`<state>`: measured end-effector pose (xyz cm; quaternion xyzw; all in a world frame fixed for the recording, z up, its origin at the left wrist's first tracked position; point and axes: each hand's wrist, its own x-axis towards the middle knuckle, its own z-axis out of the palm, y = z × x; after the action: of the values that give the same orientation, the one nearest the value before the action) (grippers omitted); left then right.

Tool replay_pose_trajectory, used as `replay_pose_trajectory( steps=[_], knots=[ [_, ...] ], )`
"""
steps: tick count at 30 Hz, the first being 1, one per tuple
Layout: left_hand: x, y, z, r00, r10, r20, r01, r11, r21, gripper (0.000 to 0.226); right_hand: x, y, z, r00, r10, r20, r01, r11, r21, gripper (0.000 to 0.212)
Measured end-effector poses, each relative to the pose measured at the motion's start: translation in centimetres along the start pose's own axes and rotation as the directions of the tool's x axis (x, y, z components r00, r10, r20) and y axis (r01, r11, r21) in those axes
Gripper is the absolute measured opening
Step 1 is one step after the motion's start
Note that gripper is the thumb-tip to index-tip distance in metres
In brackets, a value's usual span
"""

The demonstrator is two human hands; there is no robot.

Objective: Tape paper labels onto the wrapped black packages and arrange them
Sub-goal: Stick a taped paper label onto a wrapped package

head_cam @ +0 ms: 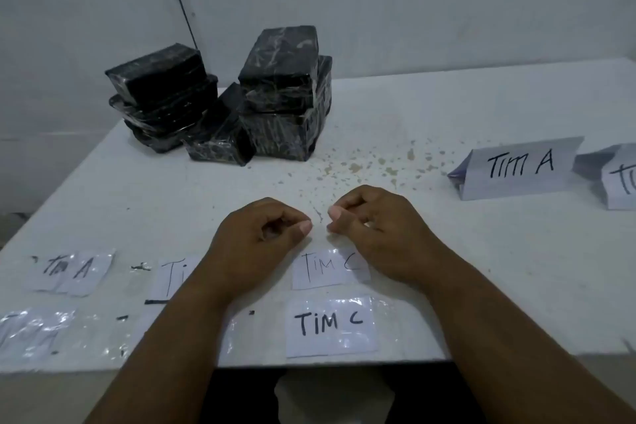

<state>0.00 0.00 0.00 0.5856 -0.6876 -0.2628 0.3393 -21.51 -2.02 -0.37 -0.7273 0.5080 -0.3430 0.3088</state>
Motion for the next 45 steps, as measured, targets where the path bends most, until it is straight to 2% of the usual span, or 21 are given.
replay_pose_trajectory(
  steps=[3,10,16,19,22,26,28,31,35,39,45],
  knots=[
    [0.2,-0.1,0.1,1.000,0.009,-0.004,-0.009,1.000,0.022,0.011,-0.2,-0.1,0.0,1.000,0.012,-0.017,-0.013,1.000,-0.019,0.036],
    [-0.3,0.0,0.2,1.000,-0.015,0.010,0.015,1.000,-0.006,0.014,-0.8,-0.7,-0.3,0.997,0.080,0.019,-0.081,0.995,0.064,0.040],
    [-0.5,0.1,0.0,0.999,-0.017,0.031,0.018,0.999,-0.050,0.020,-0.8,-0.4,-0.5,0.995,0.085,0.057,-0.088,0.994,0.063,0.056],
    [-0.5,0.2,0.0,0.998,-0.029,0.056,0.034,0.996,-0.077,0.021,-0.7,-0.2,-0.4,0.996,0.061,0.065,-0.063,0.998,0.024,0.051],
    [-0.4,0.0,-0.1,0.997,-0.024,0.075,0.025,1.000,-0.016,0.022,-0.5,0.0,-0.1,1.000,0.022,0.003,-0.022,0.998,-0.056,0.046],
    [-0.3,-0.4,-0.1,0.996,0.029,0.085,-0.033,0.998,0.046,0.017,-0.4,0.1,-0.4,0.997,0.058,-0.047,-0.060,0.998,-0.030,0.047],
    [-0.3,-0.3,-0.1,0.996,0.042,0.078,-0.044,0.999,0.029,0.011,-0.4,0.2,-0.6,0.998,0.058,-0.027,-0.058,0.998,-0.013,0.047],
    [-0.3,-0.1,-0.2,0.995,0.042,0.088,-0.045,0.999,0.027,0.002,-0.5,0.0,-0.6,0.999,0.031,0.040,-0.026,0.994,-0.103,0.045],
    [-0.4,0.0,-0.4,0.991,0.029,0.131,-0.037,0.997,0.060,0.006,-0.9,-0.3,-0.4,0.995,0.023,0.100,0.002,0.971,-0.238,0.026],
    [-0.3,-0.1,-0.4,0.984,0.064,0.166,-0.088,0.987,0.138,0.009,-0.8,0.0,-0.5,0.998,-0.011,0.065,0.022,0.984,-0.177,0.024],
    [-0.5,-0.3,-0.3,0.972,0.165,0.169,-0.182,0.979,0.091,0.015,-1.1,-0.1,-0.8,0.990,-0.059,0.131,0.078,0.985,-0.152,0.017]
  ],
)
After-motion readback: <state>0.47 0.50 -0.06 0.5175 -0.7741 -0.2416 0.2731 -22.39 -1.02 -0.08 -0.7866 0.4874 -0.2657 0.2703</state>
